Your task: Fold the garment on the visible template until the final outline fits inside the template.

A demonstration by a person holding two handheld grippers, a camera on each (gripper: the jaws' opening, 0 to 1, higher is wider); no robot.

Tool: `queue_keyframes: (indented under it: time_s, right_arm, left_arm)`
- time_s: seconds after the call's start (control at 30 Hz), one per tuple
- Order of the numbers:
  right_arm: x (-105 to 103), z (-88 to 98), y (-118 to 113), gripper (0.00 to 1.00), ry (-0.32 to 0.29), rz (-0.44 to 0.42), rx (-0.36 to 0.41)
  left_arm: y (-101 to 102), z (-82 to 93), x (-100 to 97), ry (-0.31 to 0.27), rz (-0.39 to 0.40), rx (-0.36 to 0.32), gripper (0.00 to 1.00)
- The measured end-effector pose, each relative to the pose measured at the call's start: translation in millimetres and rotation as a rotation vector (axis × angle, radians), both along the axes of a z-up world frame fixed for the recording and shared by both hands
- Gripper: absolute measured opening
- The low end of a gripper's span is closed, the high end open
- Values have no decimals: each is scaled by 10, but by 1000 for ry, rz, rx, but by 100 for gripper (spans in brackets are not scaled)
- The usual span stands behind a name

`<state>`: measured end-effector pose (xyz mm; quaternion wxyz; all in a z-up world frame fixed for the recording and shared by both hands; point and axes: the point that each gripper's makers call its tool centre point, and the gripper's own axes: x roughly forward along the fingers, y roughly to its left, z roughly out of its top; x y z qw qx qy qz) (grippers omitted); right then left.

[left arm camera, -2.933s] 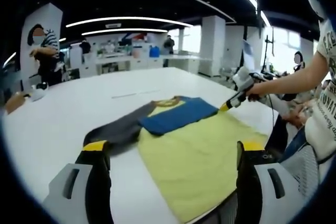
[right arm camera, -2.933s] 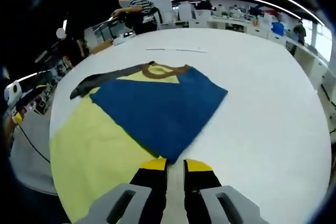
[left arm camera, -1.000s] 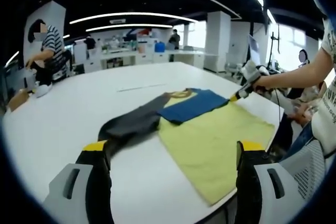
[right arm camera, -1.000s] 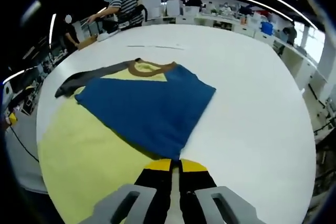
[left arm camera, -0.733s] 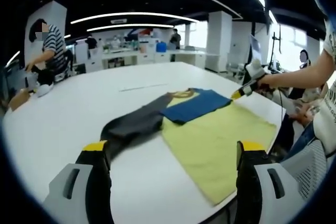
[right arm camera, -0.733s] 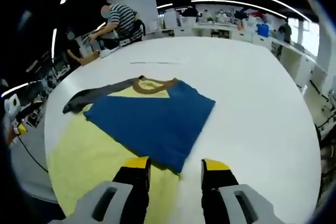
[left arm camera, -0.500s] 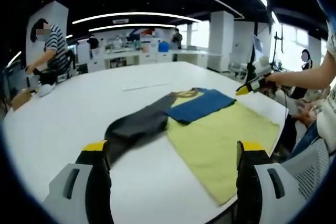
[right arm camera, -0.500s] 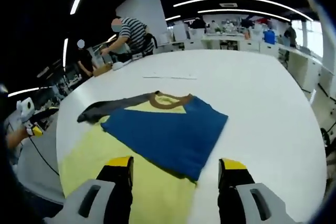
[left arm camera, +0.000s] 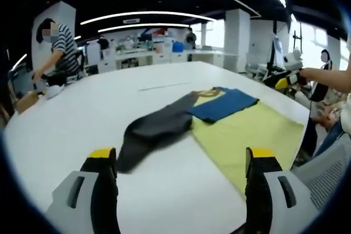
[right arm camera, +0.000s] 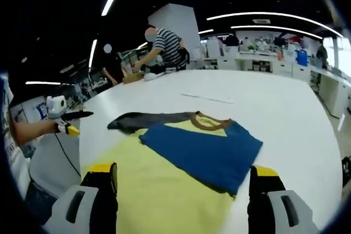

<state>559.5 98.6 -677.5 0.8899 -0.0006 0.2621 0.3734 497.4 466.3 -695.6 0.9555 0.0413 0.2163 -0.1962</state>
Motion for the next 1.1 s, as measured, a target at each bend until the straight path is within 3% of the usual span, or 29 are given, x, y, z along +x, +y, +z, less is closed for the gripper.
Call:
queue_keyframes:
  time_s: [0.27,0.6,0.83,1.0,1.1]
  right_arm:
    - [-110,228,51,99,-42,12,39]
    - [-176,333,22,97,-68,1,62]
    - [-172,346,-21,96,-63,-8,68]
    - [-166,347,-50,98,-69,0,69]
    - [-175,325,-54,99,-72,3,54]
  left_arm:
    - [271,-176,75,31,45,52,77]
    - [584,-385,258,67,103,139,43]
    - [724,-530,435,98,115,208,30]
    - [802,-669,506,129,148,226,22]
    - [829,-732,543,133,166,203,22]
